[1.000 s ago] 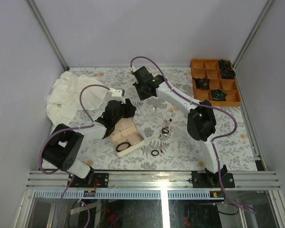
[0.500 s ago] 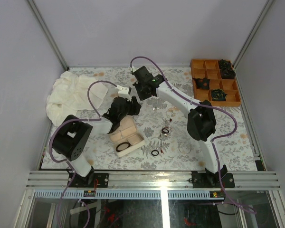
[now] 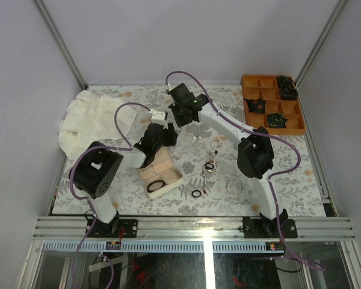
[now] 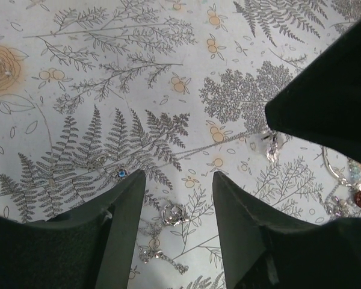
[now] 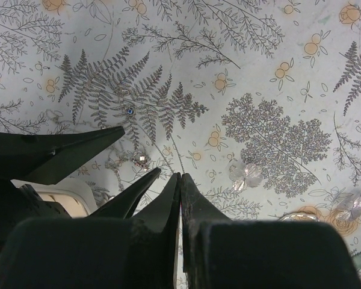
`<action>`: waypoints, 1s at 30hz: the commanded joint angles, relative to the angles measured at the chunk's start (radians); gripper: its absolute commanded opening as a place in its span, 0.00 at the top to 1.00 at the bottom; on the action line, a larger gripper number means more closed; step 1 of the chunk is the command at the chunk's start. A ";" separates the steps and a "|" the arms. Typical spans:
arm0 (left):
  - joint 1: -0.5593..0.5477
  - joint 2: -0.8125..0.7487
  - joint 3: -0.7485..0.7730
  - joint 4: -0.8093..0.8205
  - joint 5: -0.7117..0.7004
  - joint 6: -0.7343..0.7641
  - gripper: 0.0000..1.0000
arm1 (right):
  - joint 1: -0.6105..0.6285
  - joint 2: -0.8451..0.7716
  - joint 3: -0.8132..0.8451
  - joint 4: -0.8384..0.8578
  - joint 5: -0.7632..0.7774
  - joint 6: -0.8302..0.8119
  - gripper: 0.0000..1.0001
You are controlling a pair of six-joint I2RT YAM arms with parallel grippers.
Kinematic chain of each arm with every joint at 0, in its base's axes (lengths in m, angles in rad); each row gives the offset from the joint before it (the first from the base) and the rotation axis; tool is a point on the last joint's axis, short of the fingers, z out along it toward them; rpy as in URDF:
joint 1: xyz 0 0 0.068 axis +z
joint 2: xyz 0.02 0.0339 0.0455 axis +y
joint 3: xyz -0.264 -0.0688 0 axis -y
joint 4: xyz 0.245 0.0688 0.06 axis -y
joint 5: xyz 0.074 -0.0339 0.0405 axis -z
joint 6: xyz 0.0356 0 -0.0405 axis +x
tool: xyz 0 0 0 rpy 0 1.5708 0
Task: Organize the mixed jewelry
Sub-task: Pick up the jewelry from the center of the board.
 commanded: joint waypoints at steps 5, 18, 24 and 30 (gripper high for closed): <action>-0.005 0.044 0.061 0.080 -0.070 0.015 0.54 | -0.012 -0.035 0.046 0.011 -0.028 -0.010 1.00; -0.009 0.107 0.146 0.025 -0.152 -0.013 0.61 | -0.016 -0.041 0.049 0.015 -0.041 -0.013 1.00; -0.008 0.131 0.192 -0.009 -0.174 -0.023 0.75 | -0.017 -0.049 0.040 0.020 -0.045 -0.012 1.00; -0.007 0.130 0.200 -0.011 -0.181 -0.024 0.86 | -0.020 -0.052 0.037 0.023 -0.051 -0.011 1.00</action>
